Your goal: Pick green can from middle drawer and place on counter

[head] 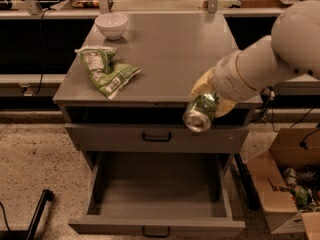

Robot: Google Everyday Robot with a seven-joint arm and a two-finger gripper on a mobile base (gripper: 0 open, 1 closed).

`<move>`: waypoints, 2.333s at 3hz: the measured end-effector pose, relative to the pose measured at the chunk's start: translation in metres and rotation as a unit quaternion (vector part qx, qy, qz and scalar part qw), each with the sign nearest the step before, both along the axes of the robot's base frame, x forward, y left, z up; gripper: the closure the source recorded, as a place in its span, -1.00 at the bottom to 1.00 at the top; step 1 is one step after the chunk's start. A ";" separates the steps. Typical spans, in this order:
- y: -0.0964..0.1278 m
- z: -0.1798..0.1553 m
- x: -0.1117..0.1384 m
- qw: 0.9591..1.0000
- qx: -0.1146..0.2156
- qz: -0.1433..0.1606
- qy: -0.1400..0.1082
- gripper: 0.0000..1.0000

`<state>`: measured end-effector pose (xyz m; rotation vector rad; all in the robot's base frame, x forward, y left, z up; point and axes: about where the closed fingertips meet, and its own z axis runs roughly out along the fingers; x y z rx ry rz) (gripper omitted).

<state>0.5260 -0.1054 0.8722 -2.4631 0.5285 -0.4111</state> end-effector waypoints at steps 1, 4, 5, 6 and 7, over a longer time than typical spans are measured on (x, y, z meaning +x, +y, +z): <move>-0.002 0.015 0.025 1.000 -0.010 -0.017 -0.009 0.58; 0.032 0.014 0.113 0.992 -0.086 -0.087 -0.024 0.58; 0.035 -0.002 0.135 0.989 -0.104 -0.104 -0.010 0.22; 0.033 -0.014 0.146 0.987 -0.118 -0.113 0.003 -0.25; 0.034 -0.015 0.145 0.987 -0.118 -0.111 0.004 -0.71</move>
Offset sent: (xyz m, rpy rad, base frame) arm 0.0954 0.0152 0.0374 -0.1173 -0.0540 -0.1295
